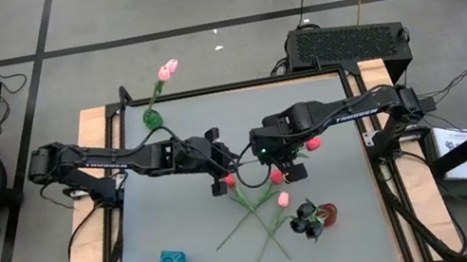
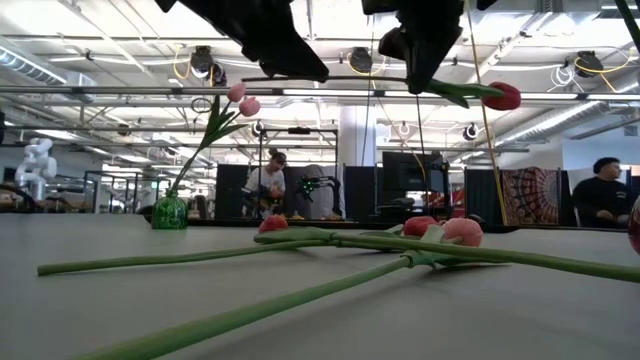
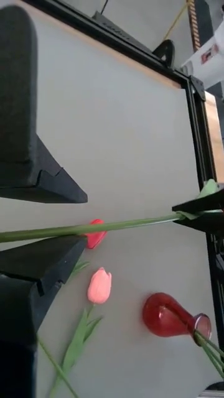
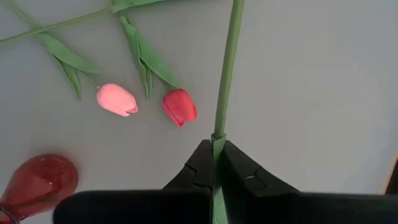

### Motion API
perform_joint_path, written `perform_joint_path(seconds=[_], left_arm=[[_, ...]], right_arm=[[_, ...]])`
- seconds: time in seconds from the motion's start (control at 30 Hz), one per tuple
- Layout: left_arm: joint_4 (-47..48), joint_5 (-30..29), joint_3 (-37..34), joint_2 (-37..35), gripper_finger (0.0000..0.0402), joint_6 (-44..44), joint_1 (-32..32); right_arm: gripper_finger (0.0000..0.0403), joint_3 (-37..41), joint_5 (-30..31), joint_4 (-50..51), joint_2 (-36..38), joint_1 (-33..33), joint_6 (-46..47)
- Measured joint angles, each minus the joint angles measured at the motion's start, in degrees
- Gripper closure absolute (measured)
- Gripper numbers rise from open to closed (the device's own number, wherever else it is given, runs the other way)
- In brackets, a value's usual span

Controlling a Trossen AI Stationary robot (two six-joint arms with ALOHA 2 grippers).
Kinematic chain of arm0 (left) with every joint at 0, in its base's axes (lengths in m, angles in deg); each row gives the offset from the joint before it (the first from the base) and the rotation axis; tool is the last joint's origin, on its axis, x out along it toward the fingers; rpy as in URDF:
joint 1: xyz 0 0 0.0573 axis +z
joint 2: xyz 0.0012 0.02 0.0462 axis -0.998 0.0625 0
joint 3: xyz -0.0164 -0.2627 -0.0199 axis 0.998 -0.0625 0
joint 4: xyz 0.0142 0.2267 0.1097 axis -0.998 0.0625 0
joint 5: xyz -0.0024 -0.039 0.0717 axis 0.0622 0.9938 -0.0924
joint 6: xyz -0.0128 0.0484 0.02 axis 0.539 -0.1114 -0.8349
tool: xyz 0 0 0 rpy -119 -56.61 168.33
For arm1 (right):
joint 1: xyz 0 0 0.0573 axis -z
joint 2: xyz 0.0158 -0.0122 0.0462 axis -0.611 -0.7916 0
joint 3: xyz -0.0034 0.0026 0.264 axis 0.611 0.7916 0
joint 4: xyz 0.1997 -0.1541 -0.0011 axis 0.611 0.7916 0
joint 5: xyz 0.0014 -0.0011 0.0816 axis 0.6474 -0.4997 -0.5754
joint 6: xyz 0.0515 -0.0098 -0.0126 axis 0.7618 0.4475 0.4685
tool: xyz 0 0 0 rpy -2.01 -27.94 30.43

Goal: Sort flowers into vase by color
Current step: Put the right red flower into the blue vase

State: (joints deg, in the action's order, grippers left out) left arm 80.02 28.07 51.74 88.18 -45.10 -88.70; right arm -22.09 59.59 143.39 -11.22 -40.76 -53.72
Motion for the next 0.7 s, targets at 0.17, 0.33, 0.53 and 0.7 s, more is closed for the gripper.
perform_joint_path(seconds=[0.17, 0.33, 0.53, 0.7], left_arm=[[2.7, -0.75, 0.0, -0.02, 0.0302, 2.83, 0.0], [6.12, -1.56, 0.0, -0.02, 0.0302, 3.17, 0.0], [7.13, -1.58, 0.0, -0.02, 0.0302, 3.13, 0.02], [7.04, -1.58, 0.0, -0.02, 0.0302, 3.13, 0.01]], right_arm=[[0.0401, 0.02, -0.02, -1.15, 0.0, -0.02, 1.03], [0.0401, 0.02, -0.07, -1.28, 0.0, -0.02, 1.7], [0.0401, 0.02, -0.39, -1.83, 0.0, -0.02, 2.4], [0.0401, 0.02, -0.37, -1.83, 0.0, -0.02, 2.34]])
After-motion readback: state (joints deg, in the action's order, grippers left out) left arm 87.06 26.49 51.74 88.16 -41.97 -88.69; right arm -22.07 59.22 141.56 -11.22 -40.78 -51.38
